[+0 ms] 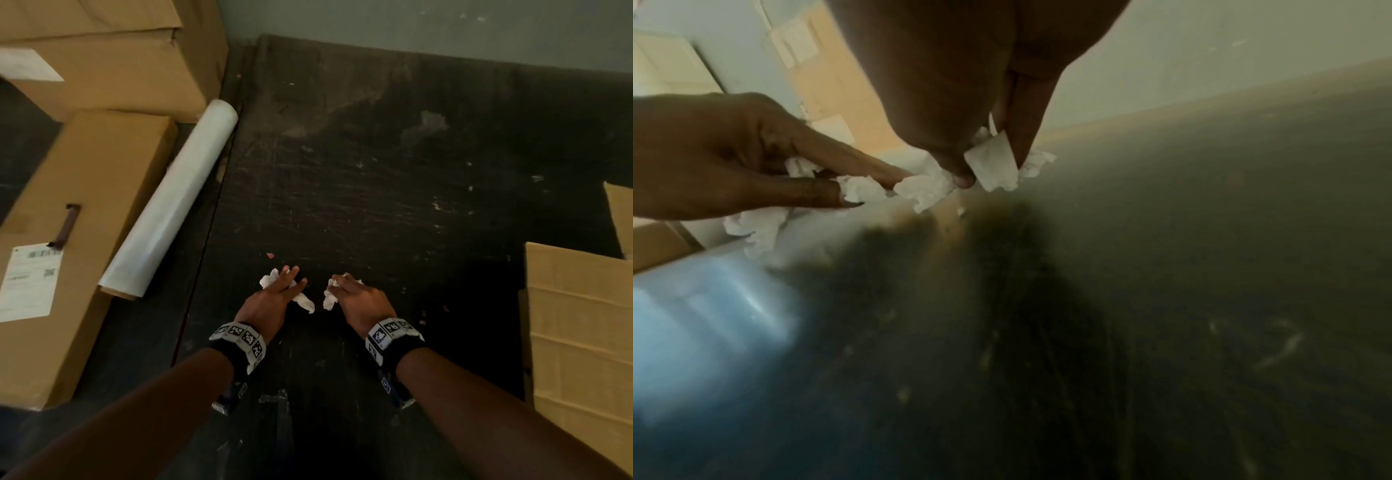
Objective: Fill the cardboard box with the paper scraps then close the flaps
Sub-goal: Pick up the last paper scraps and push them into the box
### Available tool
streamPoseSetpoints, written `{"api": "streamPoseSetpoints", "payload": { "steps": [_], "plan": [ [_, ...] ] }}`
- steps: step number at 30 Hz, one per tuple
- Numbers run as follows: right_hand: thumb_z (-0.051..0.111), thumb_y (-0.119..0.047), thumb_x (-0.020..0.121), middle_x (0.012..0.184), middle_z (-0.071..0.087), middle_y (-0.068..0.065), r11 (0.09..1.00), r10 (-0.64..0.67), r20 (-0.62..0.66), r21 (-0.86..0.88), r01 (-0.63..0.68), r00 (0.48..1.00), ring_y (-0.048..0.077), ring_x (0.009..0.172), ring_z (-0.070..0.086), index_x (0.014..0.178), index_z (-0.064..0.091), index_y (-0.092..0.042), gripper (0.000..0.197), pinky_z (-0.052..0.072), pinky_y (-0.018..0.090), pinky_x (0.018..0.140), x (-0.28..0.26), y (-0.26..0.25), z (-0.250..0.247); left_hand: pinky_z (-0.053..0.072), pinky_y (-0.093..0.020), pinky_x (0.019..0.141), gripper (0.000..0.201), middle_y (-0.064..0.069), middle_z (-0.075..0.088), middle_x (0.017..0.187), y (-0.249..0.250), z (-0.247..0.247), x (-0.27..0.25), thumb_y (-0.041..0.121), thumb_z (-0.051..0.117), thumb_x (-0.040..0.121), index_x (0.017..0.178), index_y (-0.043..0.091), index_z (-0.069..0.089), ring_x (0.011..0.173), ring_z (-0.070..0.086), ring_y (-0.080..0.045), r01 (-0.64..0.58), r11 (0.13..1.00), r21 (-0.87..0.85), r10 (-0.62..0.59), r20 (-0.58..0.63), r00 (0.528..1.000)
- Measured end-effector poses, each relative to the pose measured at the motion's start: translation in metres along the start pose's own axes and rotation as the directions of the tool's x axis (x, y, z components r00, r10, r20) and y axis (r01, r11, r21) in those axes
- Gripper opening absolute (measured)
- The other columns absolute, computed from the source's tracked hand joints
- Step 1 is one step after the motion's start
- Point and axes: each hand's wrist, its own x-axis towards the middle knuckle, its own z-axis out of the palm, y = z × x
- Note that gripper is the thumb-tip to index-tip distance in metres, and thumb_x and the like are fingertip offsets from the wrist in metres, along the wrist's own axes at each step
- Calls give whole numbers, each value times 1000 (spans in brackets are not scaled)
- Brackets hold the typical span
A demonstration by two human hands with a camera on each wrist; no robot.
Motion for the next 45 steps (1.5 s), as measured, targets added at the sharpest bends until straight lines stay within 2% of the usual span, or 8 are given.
{"api": "streamPoseSetpoints", "payload": {
  "steps": [5,10,18,26,32,36,38,45],
  "plan": [
    [54,-20,101,168,15,-4,1000,2,-66,12,-1,998,19,154,16,155,34,-27,58,39,48,115,-14,-8,-21,39,-42,118,85,7,-8,169,5,-18,-17,-9,51,93,159,35,20,154,-9,-14,-85,996,-1,84,-120,989],
    [50,-9,99,168,18,-2,999,-4,-196,-43,-4,981,21,153,20,154,36,-26,59,40,48,115,-43,-24,-64,41,-40,116,83,8,-2,170,29,-49,-38,-10,48,93,159,34,25,155,-3,-13,-167,986,20,167,-235,958],
    [51,-7,97,164,28,0,987,69,-417,-105,-124,906,30,137,50,148,45,-25,55,52,49,101,-110,-23,-134,34,-38,117,79,0,15,169,90,-106,-52,-17,47,90,155,28,39,154,7,-14,-376,924,69,362,-478,801],
    [59,-10,94,158,42,0,947,201,-589,-88,-309,783,35,119,64,140,58,-25,48,58,51,88,-220,47,-181,28,-39,121,74,-2,24,167,224,-140,-41,-17,47,91,151,25,47,155,16,-20,-563,818,119,524,-557,644],
    [59,-10,94,150,52,3,896,270,-652,-99,-433,709,33,115,67,133,65,-24,41,58,48,86,-332,123,-200,24,-44,124,67,-6,24,167,352,-137,-33,-14,46,95,151,24,47,155,16,-20,-651,747,137,605,-544,581],
    [54,-16,98,149,54,0,872,330,-618,-90,-481,714,31,119,64,134,65,-28,39,54,45,95,-398,187,-202,25,-41,124,60,-8,33,163,435,-120,-20,-12,45,96,146,20,55,153,24,-20,-680,722,127,621,-553,555],
    [53,-18,99,147,56,-3,866,350,-583,-97,-491,733,31,117,64,132,66,-30,38,53,44,96,-425,220,-198,27,-40,123,56,-9,37,161,475,-105,-16,-9,44,97,143,20,58,152,29,-21,-686,722,89,606,-561,565],
    [53,-22,96,127,69,4,869,447,-408,-13,-495,796,31,111,66,127,69,-33,36,52,40,94,-466,312,-159,27,-35,123,56,-9,45,156,567,-42,6,-9,44,95,138,21,63,146,40,-24,-583,812,-3,525,-432,733]
  ]
}}
